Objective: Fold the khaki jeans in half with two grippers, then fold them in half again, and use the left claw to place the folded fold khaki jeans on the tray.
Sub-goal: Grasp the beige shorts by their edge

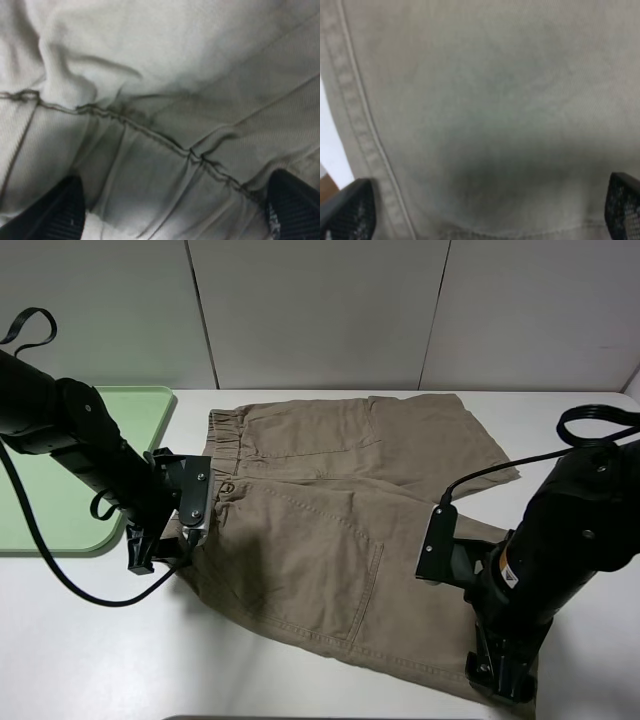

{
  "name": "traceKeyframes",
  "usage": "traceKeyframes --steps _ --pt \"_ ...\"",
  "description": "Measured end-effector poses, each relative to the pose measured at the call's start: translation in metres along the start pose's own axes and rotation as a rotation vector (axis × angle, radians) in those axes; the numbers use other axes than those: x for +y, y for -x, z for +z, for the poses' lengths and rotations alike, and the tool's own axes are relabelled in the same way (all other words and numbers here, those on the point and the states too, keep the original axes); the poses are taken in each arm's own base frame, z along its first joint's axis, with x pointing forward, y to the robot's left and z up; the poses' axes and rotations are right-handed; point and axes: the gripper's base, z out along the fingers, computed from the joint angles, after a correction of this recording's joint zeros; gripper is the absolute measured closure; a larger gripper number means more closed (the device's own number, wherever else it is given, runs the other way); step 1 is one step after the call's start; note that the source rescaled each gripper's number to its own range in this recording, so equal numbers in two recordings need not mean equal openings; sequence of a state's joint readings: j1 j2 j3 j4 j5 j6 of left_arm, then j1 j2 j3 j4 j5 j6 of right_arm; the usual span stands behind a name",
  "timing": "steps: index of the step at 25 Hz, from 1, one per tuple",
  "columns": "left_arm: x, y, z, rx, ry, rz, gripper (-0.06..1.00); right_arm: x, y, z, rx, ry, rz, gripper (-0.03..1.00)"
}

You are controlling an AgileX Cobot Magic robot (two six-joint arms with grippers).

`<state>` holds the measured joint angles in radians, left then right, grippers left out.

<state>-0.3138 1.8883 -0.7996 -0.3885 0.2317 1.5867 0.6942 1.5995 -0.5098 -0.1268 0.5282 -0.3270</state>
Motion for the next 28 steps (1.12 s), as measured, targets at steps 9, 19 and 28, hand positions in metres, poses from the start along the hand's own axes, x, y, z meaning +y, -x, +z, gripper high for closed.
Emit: traceKeyframes --steps 9,19,28 --pt "-0.002 0.001 0.0 -0.004 -0.034 0.021 0.13 0.008 -0.012 0.013 0.015 0.025 0.014 -0.02" --pt "-0.004 0.001 0.001 -0.006 -0.061 0.017 0.13 0.009 -0.011 0.026 0.058 0.05 0.02 0.02" --pt "-0.006 0.001 0.001 -0.006 -0.08 0.016 0.33 0.007 -0.007 0.026 0.031 0.033 0.007 0.65"
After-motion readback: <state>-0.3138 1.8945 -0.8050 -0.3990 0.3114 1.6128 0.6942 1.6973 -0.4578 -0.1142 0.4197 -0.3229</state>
